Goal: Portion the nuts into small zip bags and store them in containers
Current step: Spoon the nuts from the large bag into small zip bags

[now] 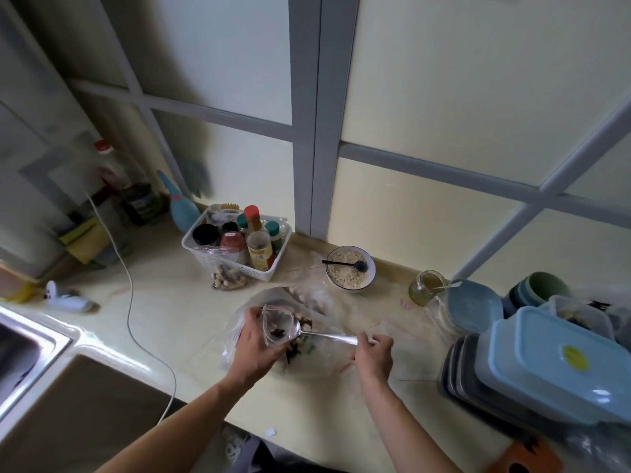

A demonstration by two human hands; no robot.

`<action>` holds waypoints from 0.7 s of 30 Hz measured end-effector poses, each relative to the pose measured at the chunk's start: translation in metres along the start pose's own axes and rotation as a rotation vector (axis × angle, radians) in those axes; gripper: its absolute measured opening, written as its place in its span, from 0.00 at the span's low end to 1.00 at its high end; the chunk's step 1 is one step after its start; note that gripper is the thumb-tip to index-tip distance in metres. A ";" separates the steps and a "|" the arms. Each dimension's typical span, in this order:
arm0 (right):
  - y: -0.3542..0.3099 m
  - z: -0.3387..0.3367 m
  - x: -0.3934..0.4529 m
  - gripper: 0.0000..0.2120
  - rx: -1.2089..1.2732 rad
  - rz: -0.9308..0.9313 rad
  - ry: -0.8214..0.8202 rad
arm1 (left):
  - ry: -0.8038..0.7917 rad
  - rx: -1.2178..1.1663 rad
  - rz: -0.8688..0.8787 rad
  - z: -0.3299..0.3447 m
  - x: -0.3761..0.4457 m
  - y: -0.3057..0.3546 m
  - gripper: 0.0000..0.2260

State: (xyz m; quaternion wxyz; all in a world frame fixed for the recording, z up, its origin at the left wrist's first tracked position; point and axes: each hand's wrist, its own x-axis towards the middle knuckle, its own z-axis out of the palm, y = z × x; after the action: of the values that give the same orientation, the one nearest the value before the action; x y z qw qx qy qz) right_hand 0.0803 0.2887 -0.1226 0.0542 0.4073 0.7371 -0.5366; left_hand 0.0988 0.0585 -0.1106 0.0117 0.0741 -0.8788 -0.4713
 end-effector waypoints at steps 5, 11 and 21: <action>-0.020 0.000 -0.023 0.18 -0.135 -0.412 0.225 | -0.009 0.011 0.028 0.006 0.004 0.002 0.33; -0.030 0.021 -0.046 0.19 -0.467 -0.782 -0.599 | -0.039 0.016 0.055 0.011 0.009 0.007 0.33; -0.033 0.030 -0.042 0.04 -0.610 -0.943 -0.493 | -0.351 -0.165 -0.005 -0.016 0.018 0.008 0.36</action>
State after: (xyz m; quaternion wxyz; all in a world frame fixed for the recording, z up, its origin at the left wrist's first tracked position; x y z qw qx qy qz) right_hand 0.0751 0.2378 -0.0892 0.0939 -0.1329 0.9240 -0.3460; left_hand 0.0817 0.0471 -0.0954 -0.1368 -0.0081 -0.8256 -0.5474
